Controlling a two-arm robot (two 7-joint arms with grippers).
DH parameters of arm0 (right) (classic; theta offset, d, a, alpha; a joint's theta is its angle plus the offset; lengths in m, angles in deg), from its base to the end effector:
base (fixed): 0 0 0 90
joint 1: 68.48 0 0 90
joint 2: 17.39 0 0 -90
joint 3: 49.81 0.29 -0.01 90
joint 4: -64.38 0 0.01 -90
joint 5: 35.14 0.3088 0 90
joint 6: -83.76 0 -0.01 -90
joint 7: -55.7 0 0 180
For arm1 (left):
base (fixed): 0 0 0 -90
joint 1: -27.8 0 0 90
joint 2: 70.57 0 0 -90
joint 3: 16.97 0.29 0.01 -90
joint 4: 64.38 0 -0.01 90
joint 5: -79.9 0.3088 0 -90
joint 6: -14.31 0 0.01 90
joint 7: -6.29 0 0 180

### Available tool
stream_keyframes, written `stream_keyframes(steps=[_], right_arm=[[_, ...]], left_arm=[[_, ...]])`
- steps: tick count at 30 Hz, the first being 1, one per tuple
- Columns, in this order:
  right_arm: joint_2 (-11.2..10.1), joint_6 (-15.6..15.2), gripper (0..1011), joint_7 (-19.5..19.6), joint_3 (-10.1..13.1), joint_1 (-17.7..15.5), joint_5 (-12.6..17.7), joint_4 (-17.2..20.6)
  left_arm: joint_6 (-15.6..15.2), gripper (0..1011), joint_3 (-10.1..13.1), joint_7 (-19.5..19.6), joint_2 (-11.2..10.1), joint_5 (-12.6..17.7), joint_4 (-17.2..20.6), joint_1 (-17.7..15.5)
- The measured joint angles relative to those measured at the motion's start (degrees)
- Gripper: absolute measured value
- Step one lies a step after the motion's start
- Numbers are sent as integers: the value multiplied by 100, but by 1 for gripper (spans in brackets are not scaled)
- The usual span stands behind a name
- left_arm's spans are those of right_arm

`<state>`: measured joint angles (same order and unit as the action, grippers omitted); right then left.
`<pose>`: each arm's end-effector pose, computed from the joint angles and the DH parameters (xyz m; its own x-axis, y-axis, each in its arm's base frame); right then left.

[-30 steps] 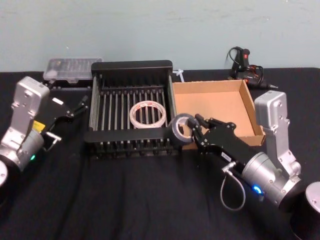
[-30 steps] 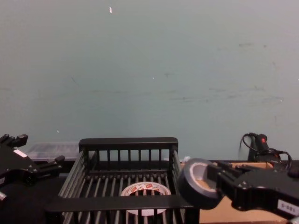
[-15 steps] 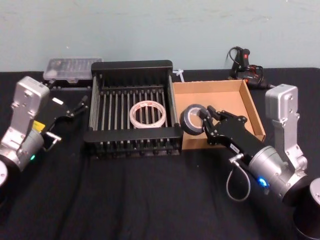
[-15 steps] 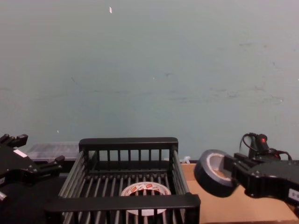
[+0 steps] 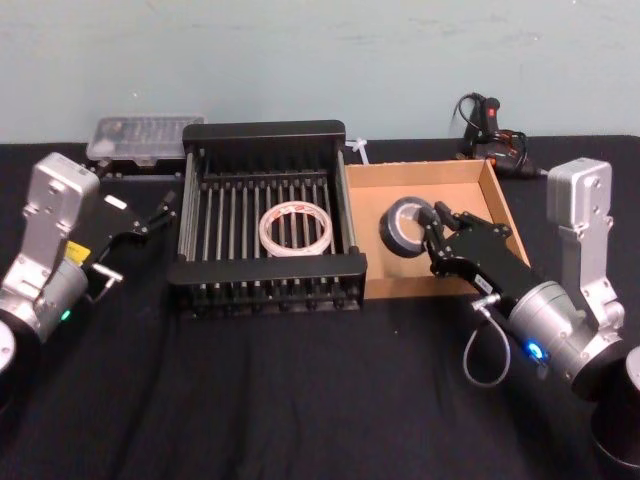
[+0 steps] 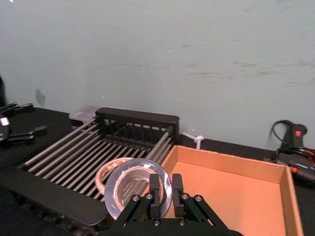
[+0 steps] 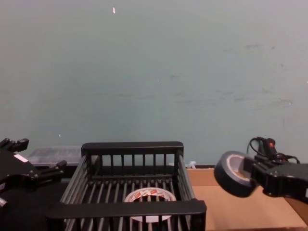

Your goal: Pick up the white tape and place it into the black box , Pick up the silver tape and place it into the brown box.

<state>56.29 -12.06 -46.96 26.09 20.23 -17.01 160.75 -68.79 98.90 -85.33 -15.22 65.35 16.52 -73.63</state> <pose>0.3117 0.0024 -0.2845 0.4680 -0.8814 -0.0635 0.8787 0.4718 -0.0725 0.3581 0.0827 -0.3023 0.2924 0.8802 0.3738 -0.9552 0.2874 0.0705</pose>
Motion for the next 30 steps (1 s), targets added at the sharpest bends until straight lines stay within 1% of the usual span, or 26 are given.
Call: stream_keyframes(steps=[14,18,22,30], right_arm=[[86,-6,158,92,192,239,-114,-320],[109,-110,158,31,234,372,-41,-456],[155,-245,158,-27,260,560,77,-670],[181,-308,158,-29,224,830,101,-1014]], left_arm=[[0,1001,0,0,0,0,0,0],[0,1001,0,0,0,0,0,0],[0,1001,0,0,0,0,0,0],[0,1001,0,0,0,0,0,0]])
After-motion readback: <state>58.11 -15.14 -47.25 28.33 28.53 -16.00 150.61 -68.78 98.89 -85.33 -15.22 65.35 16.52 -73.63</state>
